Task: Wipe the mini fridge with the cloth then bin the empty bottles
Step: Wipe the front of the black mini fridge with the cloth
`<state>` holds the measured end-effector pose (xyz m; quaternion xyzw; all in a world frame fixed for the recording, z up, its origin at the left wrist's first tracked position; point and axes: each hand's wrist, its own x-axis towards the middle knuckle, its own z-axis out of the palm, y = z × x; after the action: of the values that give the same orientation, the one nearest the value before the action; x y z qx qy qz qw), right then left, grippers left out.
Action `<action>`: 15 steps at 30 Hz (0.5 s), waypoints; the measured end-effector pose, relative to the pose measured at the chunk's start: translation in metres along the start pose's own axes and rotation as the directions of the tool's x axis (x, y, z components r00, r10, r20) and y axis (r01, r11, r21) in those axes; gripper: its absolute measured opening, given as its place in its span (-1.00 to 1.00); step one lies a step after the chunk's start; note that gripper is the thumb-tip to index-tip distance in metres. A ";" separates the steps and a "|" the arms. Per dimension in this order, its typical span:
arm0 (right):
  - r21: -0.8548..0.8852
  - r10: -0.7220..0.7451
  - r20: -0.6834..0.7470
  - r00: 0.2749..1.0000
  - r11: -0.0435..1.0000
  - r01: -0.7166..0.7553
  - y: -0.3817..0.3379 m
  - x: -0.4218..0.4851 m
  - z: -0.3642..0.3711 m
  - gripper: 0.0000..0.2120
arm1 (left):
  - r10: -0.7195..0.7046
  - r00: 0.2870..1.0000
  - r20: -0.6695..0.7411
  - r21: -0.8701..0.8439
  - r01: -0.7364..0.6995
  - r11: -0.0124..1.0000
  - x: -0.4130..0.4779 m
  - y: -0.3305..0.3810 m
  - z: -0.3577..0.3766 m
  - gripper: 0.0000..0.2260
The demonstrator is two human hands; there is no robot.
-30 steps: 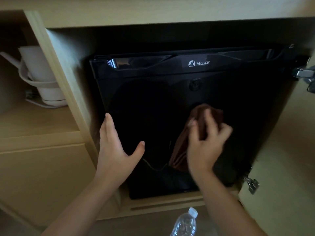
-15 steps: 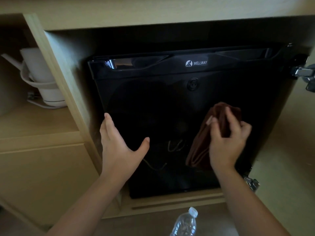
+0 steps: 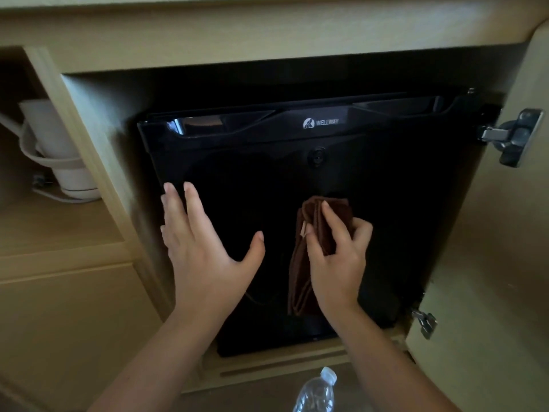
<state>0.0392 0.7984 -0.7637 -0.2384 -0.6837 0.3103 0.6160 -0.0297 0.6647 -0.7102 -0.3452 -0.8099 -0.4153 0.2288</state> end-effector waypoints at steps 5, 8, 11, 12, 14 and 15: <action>0.030 0.152 -0.158 0.976 0.988 -0.149 0.014 0.053 -0.042 -0.64 | 0.242 0.970 0.033 0.134 -0.244 0.960 0.002 0.027 0.011 -0.26; 0.123 0.352 -0.282 0.893 0.936 -0.330 0.032 0.064 -0.059 -0.64 | 0.358 0.931 0.067 0.165 -0.364 0.917 0.016 0.051 0.018 -0.33; 0.224 0.548 -0.334 0.767 0.837 -0.500 0.047 0.059 -0.068 -0.64 | 0.452 0.887 0.095 0.194 -0.462 0.865 0.034 0.077 0.026 -0.34; 0.249 0.585 -0.337 0.738 0.811 -0.529 0.048 0.059 -0.069 -0.64 | 0.485 0.868 0.108 0.215 -0.497 0.841 0.040 0.085 0.028 -0.34; 0.295 0.622 -0.351 0.700 0.783 -0.548 0.045 0.065 -0.070 -0.64 | 0.529 0.837 0.139 0.267 -0.546 0.794 0.050 0.098 0.033 -0.33; 0.319 0.630 -0.356 0.690 0.776 -0.544 0.040 0.071 -0.070 -0.64 | 0.538 0.828 0.155 0.290 -0.559 0.777 0.054 0.103 0.035 -0.32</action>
<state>0.0975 0.8855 -0.7402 -0.4499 -0.3791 0.4916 0.6420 0.0086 0.7568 -0.6412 -0.5370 -0.7376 -0.1810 0.3672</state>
